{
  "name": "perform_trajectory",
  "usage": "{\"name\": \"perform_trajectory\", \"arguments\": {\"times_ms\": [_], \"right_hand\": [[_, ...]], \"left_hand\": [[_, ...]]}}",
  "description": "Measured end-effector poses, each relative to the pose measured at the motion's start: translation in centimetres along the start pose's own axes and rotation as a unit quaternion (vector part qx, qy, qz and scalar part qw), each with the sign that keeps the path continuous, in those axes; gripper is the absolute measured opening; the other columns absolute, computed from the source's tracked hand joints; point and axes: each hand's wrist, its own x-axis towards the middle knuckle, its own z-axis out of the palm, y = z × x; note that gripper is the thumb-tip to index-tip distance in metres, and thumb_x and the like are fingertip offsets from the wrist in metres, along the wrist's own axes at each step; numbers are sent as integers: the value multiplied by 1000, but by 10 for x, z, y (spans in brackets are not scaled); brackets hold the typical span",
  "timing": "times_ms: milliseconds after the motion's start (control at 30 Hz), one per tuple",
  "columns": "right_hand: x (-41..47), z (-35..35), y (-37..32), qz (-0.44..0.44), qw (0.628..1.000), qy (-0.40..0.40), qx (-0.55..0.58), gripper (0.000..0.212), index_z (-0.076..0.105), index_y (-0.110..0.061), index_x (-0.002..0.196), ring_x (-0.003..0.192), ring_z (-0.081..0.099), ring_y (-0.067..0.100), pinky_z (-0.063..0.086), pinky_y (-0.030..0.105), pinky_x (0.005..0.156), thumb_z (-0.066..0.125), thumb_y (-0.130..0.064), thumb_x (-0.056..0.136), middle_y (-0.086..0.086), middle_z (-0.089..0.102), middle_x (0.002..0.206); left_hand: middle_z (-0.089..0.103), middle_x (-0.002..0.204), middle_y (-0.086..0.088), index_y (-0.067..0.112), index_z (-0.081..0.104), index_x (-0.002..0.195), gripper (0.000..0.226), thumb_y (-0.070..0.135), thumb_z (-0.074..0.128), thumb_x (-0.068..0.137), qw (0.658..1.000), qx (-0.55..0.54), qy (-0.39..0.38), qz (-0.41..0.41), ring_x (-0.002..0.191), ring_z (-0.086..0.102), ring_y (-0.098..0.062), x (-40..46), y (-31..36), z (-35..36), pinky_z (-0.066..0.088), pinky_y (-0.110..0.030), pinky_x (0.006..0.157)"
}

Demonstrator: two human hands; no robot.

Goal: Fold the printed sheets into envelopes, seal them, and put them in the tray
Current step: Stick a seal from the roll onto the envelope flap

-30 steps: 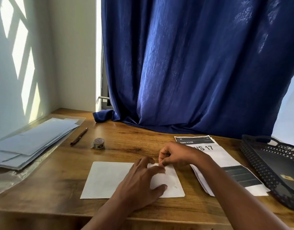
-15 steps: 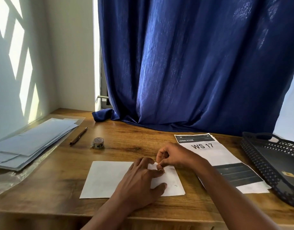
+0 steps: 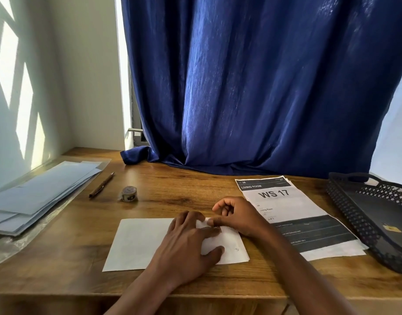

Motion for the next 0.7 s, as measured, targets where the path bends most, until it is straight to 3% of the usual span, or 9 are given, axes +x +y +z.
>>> {"name": "perform_trajectory", "arguments": {"times_ms": [233, 533, 700], "right_hand": [[1, 12, 1, 11, 998, 63, -20, 40, 74, -29, 84, 64, 56, 3, 48, 27, 63, 94, -53, 59, -9, 66, 71], [-3, 16, 2, 11, 996, 90, -18, 30, 73, -28, 86, 68, 60, 5, 57, 36, 72, 90, -48, 70, -5, 70, 77], [-4, 15, 5, -6, 996, 91, -14, 43, 74, -31, 88, 71, 60, 4, 53, 29, 68, 82, -67, 66, -7, 70, 79]], "left_hand": [[37, 141, 17, 48, 52, 146, 66, 77, 42, 88, 1000, -12, 10, 8, 137, 24, -7, -1, -2, 2, 30, -26, 114], [49, 137, 20, 38, 65, 133, 63, 75, 53, 83, 998, -52, 36, 6, 134, 30, -2, 0, 0, 3, 36, -19, 105], [52, 137, 19, 36, 66, 129, 62, 74, 55, 82, 998, -52, 42, 7, 132, 32, -3, 0, 1, 2, 36, -19, 105]]}}
